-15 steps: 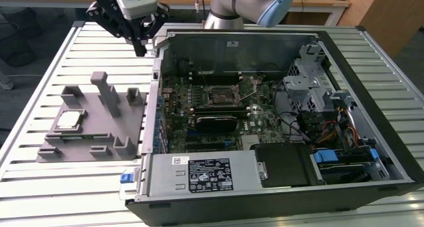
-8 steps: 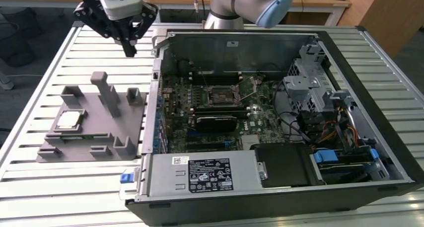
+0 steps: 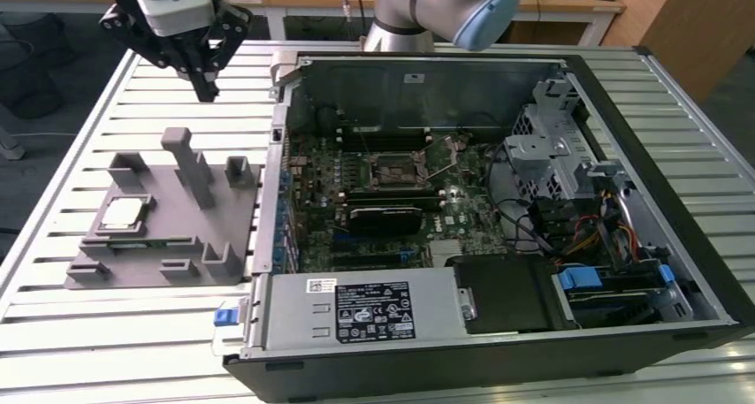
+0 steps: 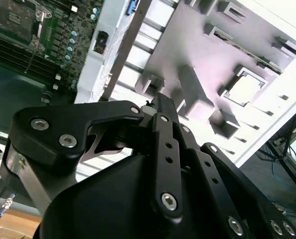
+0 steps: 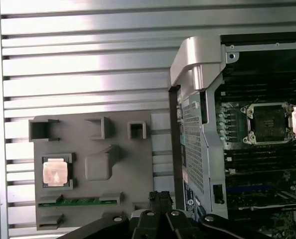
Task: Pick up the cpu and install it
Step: 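Reach for the cpu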
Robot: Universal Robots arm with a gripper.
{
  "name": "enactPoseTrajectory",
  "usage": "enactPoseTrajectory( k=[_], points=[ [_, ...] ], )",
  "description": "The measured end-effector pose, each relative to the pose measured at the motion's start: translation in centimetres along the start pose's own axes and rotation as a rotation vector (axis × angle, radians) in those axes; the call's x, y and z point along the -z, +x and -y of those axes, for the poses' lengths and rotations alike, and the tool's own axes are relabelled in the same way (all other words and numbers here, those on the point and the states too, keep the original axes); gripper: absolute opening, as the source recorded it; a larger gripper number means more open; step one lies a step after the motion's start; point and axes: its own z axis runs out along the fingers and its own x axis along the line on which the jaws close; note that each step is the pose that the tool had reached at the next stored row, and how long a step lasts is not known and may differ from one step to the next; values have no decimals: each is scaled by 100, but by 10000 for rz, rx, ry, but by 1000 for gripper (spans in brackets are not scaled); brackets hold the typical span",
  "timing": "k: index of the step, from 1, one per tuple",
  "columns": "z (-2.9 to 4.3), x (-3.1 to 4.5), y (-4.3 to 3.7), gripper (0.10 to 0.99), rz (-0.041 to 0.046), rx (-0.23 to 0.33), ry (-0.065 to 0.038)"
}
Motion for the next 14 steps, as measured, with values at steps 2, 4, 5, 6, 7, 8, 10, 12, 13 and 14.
enactPoseTrajectory(
  k=[2, 4, 5, 6, 7, 8, 10, 12, 13, 14],
  points=[
    [4, 0, 44, 106, 0, 1, 0],
    [7, 0, 87, 106, -1, 1, 1],
    [8, -1, 111, 106, 0, 1, 0],
    [11, -1, 135, 106, 0, 2, 0],
    [12, -1, 160, 106, 0, 1, 0],
    [14, -2, 186, 106, 1, 1, -1],
    [18, -3, 233, 106, 0, 0, 0],
    [22, -3, 281, 106, 0, 1, 0],
    [24, -3, 310, 106, -1, 0, 1],
    [26, -3, 338, 106, -1, 1, 0]
  ],
)
